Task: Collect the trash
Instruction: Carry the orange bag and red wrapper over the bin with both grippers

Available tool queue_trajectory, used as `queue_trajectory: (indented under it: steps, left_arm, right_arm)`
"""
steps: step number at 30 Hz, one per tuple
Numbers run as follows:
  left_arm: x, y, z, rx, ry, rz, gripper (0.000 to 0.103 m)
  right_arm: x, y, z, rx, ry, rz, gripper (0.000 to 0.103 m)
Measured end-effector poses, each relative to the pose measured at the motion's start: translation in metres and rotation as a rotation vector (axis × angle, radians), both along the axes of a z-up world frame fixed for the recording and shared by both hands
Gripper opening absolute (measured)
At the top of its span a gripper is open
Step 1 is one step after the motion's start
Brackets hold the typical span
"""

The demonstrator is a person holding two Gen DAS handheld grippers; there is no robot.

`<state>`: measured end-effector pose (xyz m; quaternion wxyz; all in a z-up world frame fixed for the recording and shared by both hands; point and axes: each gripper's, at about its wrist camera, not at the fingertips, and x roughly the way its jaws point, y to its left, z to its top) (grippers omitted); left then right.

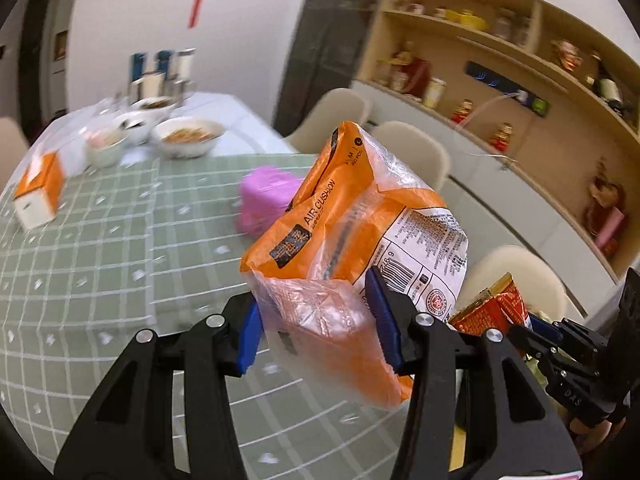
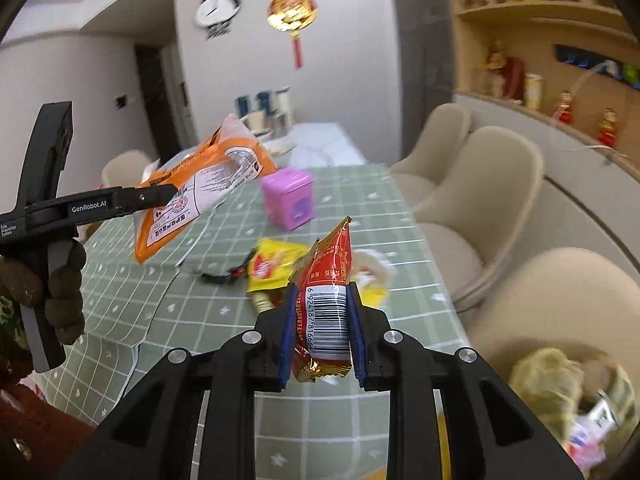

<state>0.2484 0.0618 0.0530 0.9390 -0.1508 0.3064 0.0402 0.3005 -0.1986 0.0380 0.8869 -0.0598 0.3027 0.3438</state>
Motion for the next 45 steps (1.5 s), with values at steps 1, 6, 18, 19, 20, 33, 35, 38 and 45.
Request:
queue_trajectory:
  steps: [1, 6, 18, 19, 20, 33, 35, 38, 45]
  left_arm:
    - [0.004, -0.01, 0.006, 0.004, -0.013, -0.028, 0.046]
    - [0.029, -0.063, 0.032, 0.004, -0.065, -0.157, 0.046]
    - [0.085, -0.187, 0.049, 0.059, -0.13, -0.472, 0.046]
    - [0.092, -0.195, 0.045, 0.054, -0.117, -0.499, 0.046]
    - [0.101, -0.207, 0.04, 0.042, -0.096, -0.533, 0.046]
    - [0.15, -0.318, -0.019, 0.047, 0.039, -0.787, 0.046]
    - [0.154, -0.329, -0.028, 0.041, 0.063, -0.809, 0.046]
    - [0.16, -0.344, -0.039, 0.037, 0.09, -0.84, 0.046]
    - [0.162, -0.379, -0.056, 0.071, 0.132, -0.918, 0.046]
  right_arm:
    - [-0.001, -0.008, 0.003, 0.004, -0.009, -0.02, 0.023]
    - [-0.005, -0.068, 0.024, 0.018, -0.062, -0.173, 0.023]
    - [-0.008, -0.189, 0.045, 0.013, -0.123, -0.502, 0.023]
    - [-0.009, -0.196, 0.046, 0.007, -0.126, -0.522, 0.023]
    - [-0.009, -0.201, 0.047, 0.001, -0.131, -0.54, 0.023]
    - [0.005, -0.262, 0.031, -0.019, -0.08, -0.709, 0.023]
    - [0.007, -0.266, 0.029, -0.036, -0.078, -0.727, 0.023]
    - [0.008, -0.277, 0.026, -0.049, -0.076, -0.759, 0.023]
    - [0.004, -0.314, 0.022, -0.04, -0.062, -0.873, 0.023]
